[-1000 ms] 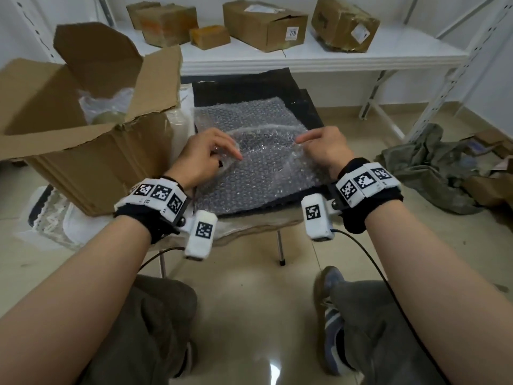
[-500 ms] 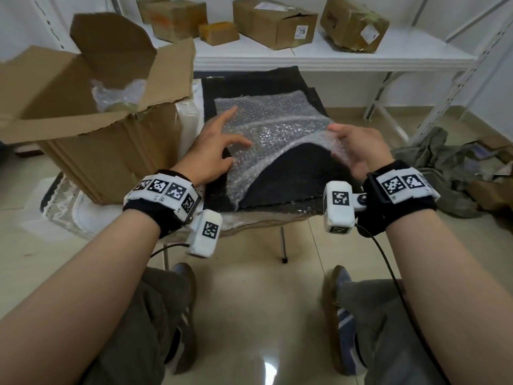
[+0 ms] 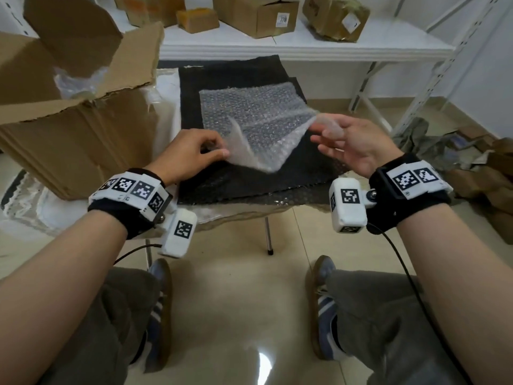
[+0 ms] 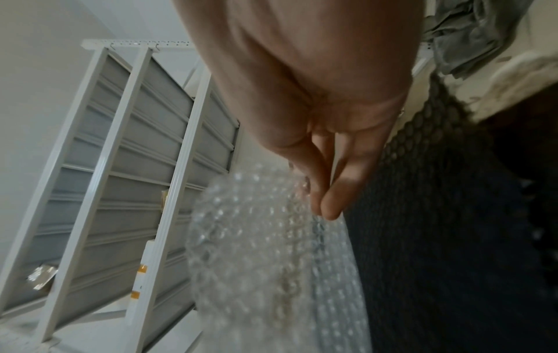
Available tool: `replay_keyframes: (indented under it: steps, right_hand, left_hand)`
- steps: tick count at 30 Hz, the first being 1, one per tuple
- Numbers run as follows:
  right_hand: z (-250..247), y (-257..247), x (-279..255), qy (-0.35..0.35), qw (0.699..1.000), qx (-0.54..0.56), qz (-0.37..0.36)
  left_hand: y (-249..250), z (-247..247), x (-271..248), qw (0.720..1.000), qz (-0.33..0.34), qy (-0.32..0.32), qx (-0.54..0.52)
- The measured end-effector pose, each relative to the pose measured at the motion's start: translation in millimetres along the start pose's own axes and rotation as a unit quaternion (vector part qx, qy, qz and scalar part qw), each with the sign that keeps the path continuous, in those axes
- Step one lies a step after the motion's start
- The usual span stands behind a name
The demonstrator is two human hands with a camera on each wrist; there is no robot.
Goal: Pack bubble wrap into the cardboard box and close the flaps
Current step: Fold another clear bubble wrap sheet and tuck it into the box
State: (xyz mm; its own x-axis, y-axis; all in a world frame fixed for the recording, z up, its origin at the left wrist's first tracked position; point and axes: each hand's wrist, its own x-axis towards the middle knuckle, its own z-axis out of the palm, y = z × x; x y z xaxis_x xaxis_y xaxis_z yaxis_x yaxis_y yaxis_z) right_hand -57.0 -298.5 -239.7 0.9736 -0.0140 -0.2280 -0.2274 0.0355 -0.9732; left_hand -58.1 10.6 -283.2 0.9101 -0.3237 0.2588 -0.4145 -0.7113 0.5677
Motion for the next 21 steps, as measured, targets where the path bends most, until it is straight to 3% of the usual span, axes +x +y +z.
replay_keyframes:
  steps: [9, 17, 21]
  right_hand:
    - [11.5, 1.5, 11.6, 0.006, 1.0, -0.025, 0.01]
    - [19.6, 11.0, 22.3, 0.08, 0.99, -0.105, -0.056]
    - [19.9, 10.5, 20.7, 0.052, 0.99, -0.11, -0.069]
  left_hand:
    - [-2.6, -5.8, 2.3, 0.978, -0.106, 0.07, -0.163]
    - [7.2, -12.9, 2.6, 0.956, -0.104, 0.107, -0.253]
    - [8.9, -16.2, 3.0, 0.931, -0.113, 0.134, -0.32]
